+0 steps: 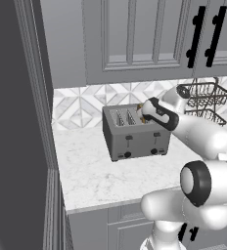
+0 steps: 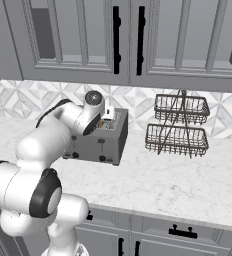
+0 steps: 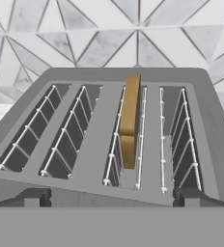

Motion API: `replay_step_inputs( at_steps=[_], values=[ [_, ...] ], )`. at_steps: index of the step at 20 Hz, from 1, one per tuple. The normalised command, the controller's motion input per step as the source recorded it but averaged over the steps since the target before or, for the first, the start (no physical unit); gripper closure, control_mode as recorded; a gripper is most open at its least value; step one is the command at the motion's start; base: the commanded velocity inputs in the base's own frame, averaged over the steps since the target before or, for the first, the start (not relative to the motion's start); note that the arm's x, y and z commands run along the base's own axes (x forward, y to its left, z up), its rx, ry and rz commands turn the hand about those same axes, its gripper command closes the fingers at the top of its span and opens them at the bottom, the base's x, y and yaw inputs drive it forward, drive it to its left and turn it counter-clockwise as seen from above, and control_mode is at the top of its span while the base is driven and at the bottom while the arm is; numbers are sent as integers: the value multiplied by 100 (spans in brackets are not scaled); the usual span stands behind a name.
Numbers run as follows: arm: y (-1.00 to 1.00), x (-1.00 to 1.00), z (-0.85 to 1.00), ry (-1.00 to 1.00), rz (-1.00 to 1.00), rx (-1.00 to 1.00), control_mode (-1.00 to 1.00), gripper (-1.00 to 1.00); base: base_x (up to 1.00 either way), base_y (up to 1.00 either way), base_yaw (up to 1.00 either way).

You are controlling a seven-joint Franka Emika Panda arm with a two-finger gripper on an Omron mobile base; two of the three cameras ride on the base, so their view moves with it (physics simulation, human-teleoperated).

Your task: Start the toaster. Once the lever pops up, take the bread to the plate on the dining counter.

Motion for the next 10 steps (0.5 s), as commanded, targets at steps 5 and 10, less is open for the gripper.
replay_step_inputs(
  at_steps=[5, 10],
  values=[
    [0, 10, -10, 0, 0, 0, -100, -100, 0, 0, 0],
    [0, 12, -9, 0, 0, 0, -100, -100, 0, 0, 0]
  ],
)
